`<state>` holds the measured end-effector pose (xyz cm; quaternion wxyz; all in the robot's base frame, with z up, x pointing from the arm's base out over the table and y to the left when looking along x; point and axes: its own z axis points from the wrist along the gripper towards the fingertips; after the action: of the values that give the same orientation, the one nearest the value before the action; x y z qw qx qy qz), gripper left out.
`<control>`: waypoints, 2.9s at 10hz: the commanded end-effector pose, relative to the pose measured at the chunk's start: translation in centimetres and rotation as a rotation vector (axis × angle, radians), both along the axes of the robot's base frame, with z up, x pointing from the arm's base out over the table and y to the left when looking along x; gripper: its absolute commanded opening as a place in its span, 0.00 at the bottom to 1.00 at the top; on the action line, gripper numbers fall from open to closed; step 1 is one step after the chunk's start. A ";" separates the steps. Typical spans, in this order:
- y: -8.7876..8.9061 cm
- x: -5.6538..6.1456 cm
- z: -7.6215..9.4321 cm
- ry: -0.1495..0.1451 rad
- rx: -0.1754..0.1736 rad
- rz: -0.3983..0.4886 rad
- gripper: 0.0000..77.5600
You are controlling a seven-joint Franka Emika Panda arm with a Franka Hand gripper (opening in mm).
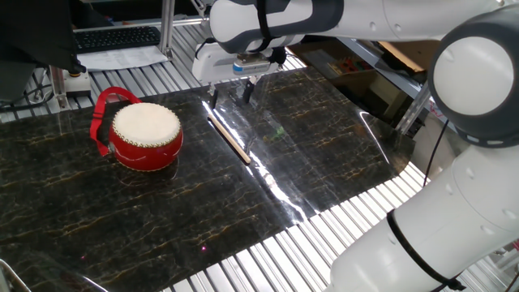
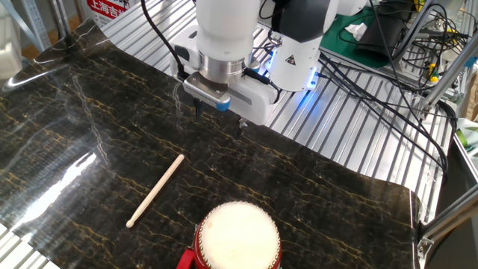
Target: Play the drum
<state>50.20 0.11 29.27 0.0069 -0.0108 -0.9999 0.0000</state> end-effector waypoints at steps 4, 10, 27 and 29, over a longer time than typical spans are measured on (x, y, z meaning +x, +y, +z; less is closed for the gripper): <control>0.0 0.1 0.1 0.056 -0.040 -0.002 1.00; 0.0 0.1 0.1 0.051 -0.044 0.034 1.00; -8.0 11.4 -7.5 0.047 -0.048 0.102 1.00; -8.0 11.4 -7.5 0.032 -0.021 0.074 1.00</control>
<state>60.41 -7.03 21.98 0.0359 0.0297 -0.9986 0.0244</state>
